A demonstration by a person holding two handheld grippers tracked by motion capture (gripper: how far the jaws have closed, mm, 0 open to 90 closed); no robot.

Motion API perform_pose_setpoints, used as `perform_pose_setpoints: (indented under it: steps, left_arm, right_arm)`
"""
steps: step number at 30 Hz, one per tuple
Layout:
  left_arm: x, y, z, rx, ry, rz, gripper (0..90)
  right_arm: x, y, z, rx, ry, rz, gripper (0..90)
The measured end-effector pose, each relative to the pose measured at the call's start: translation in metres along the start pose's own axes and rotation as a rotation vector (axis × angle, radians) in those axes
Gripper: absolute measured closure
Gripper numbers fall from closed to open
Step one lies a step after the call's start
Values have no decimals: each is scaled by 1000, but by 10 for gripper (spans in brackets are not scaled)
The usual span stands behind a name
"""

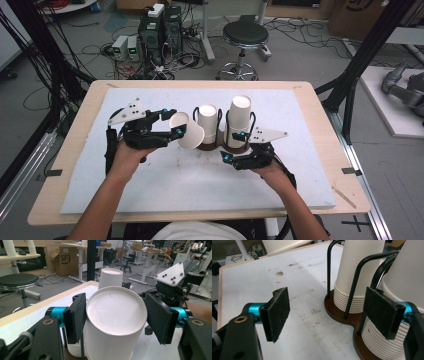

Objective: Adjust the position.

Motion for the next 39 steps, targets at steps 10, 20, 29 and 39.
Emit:
perform_pose_setpoints:
  steps: [10,20,29,39]
  left_arm:
    - [3,-2,-15,16,11,-12,356]
    - [0,-11,-33,56,24,-38,356]
    - [-10,-23,-42,86,7,-92,356]
    - [-24,-30,-47,90,-4,-159,356]
  right_arm:
    - [3,-2,0,-7,35,20,221]
    - [3,4,-2,-35,8,64,218]
    - [17,10,8,-95,13,170,197]
    - [30,-3,13,-101,40,223,197]
Point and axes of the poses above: each handheld gripper's, and its own axes: y roughly backward along the jaws, z roughly out of its top, x roughly to its left, the point moved 9 cm from there along -y, roughly forward along the jaws, and after that the axes turned 3 degrees about y, right-handed, at the moved point
